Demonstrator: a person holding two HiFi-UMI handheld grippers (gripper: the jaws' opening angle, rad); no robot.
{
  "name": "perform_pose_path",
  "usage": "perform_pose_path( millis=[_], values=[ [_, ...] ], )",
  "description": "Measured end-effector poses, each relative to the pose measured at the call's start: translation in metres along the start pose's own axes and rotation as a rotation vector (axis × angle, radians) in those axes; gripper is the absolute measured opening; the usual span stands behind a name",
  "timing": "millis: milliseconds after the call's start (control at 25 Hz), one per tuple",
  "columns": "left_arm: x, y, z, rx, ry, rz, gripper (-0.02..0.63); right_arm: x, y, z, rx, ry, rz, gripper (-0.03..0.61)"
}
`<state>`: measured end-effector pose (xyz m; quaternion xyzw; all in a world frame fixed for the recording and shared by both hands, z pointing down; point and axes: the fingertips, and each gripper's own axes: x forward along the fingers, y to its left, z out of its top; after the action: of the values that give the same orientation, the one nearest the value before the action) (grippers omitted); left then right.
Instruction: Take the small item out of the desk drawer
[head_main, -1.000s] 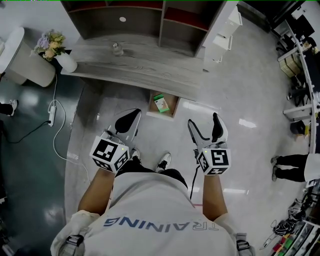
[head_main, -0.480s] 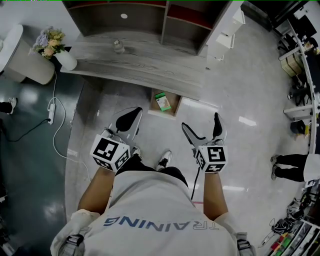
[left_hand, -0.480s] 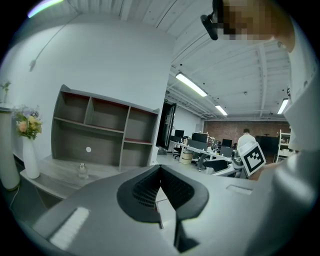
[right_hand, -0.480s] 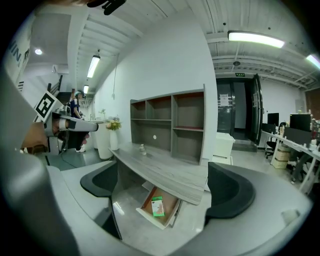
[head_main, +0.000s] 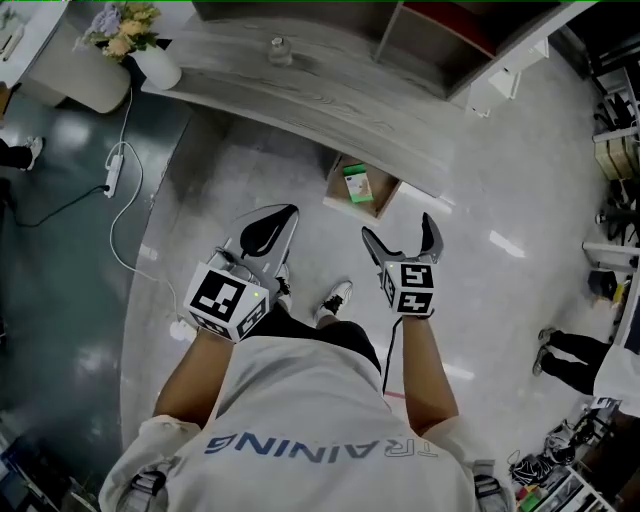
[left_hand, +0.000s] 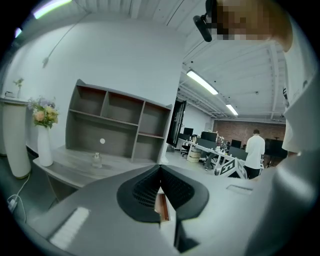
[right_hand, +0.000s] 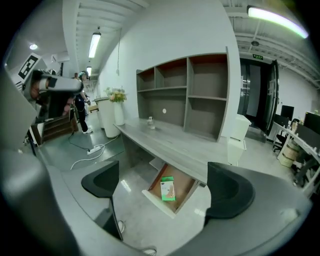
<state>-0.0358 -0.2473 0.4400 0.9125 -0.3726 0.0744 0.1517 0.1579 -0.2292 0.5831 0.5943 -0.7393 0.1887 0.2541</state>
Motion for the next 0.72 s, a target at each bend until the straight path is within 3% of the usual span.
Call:
perform_pose_path(
  millis=[360,720],
  values=[
    [0.002,0.046,-0.026,-0.054,0.018,0.062,-0.002,0.118,0.008,-0.065,0.002,0.18,-0.042,0.554],
    [0.023,0.059,-0.072,-0.094,0.089,0.033,-0.002,0.202,-0.004,-0.13,0.011,0.298,-0.116,0.54]
  ],
)
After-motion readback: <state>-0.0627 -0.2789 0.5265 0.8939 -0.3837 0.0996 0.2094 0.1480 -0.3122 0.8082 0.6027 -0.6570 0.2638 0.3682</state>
